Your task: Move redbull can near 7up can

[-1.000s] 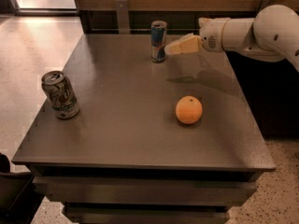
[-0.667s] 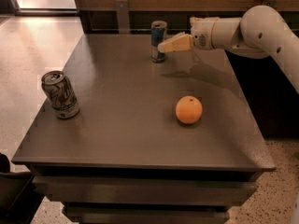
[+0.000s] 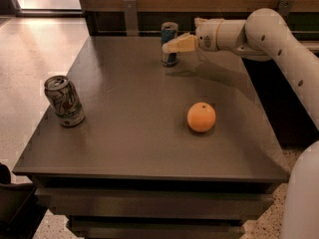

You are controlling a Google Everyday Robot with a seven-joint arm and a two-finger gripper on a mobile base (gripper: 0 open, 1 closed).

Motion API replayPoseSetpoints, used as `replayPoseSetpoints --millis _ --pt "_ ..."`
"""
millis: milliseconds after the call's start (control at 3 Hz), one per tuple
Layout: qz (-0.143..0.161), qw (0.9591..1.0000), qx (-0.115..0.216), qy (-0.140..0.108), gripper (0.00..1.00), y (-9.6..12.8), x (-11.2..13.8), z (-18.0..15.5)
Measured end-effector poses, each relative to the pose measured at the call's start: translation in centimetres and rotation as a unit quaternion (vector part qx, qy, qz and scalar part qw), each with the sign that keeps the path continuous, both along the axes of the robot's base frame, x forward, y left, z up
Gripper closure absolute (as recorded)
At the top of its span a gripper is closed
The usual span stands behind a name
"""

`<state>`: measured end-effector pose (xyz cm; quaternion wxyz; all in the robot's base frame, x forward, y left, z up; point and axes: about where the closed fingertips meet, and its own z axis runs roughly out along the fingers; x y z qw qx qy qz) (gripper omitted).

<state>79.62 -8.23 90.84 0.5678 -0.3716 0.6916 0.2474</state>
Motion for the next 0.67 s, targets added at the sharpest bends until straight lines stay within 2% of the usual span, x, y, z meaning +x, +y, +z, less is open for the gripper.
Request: replayPoseSetpoints --millis 333,667 --pt "0.008 0.9997 0.023 -0.002 0.00 0.9 0.6 -0.2" --pt "0.021 0.9982 0.057 -0.005 0.18 2.6 0.7 -0.6"
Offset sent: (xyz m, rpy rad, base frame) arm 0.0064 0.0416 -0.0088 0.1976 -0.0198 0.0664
